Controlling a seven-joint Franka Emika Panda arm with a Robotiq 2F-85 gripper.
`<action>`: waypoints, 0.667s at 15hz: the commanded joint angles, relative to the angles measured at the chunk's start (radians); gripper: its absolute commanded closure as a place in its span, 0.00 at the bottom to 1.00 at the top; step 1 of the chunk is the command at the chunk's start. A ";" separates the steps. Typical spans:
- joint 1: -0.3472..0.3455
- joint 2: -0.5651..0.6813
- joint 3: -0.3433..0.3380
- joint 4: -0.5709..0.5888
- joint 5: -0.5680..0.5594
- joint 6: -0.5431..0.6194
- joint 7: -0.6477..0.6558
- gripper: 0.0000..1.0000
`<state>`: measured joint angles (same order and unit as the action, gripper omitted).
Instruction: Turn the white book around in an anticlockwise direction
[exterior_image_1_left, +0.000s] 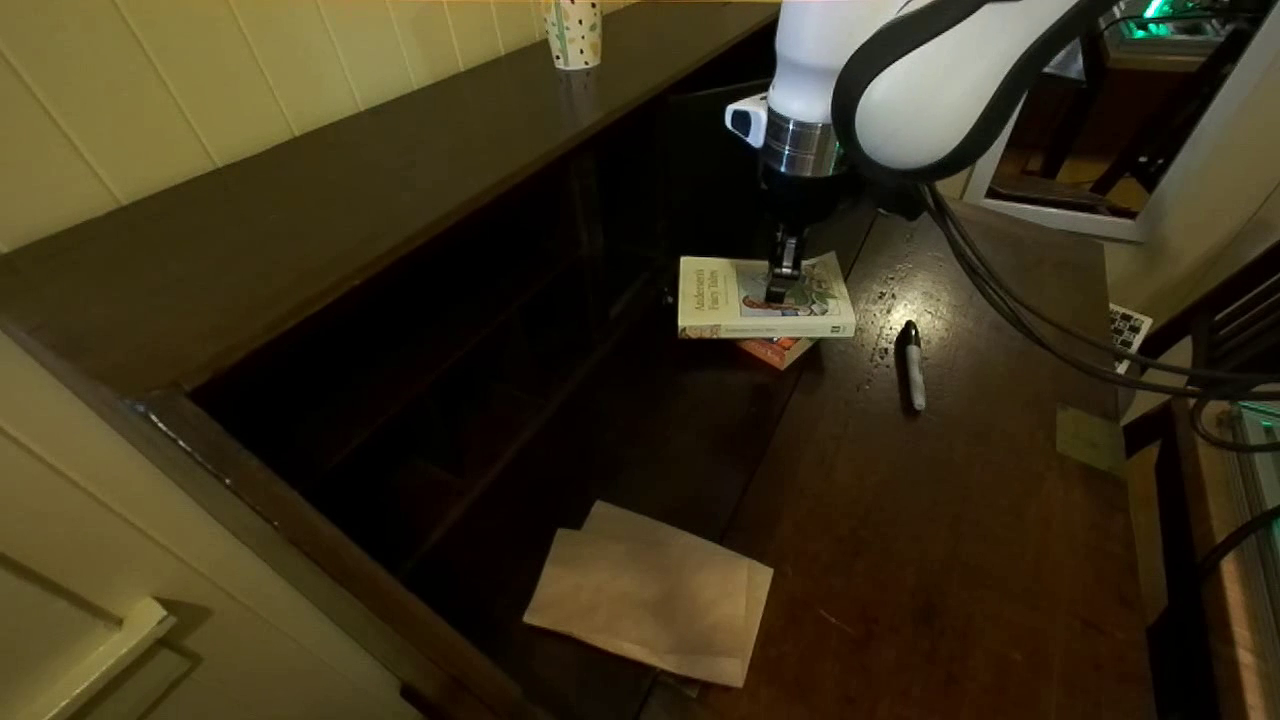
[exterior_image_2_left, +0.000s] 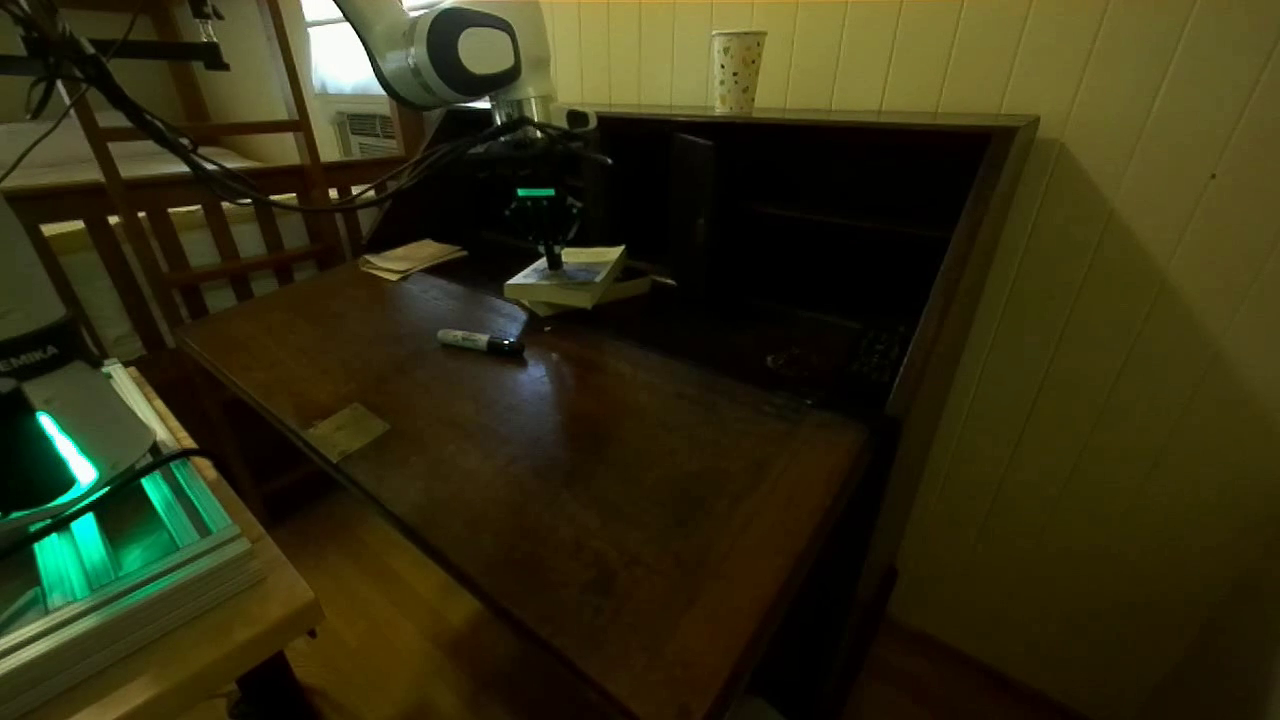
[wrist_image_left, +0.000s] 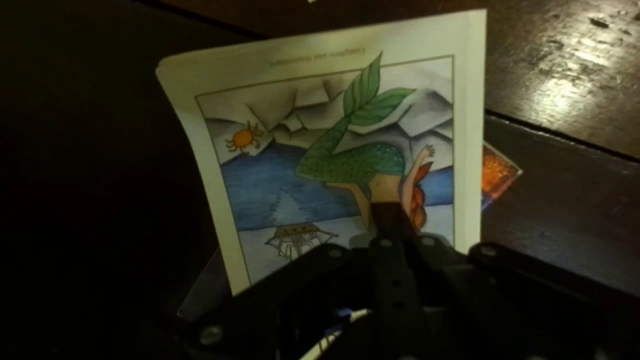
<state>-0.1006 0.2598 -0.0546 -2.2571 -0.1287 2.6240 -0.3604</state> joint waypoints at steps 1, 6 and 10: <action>-0.020 -0.053 0.023 -0.021 0.099 -0.049 0.041 1.00; 0.032 -0.112 -0.049 -0.015 -0.036 -0.202 0.317 1.00; 0.024 -0.158 -0.080 -0.036 -0.205 -0.259 0.394 1.00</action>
<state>-0.0840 0.1520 -0.1061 -2.2590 -0.2206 2.4032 -0.0241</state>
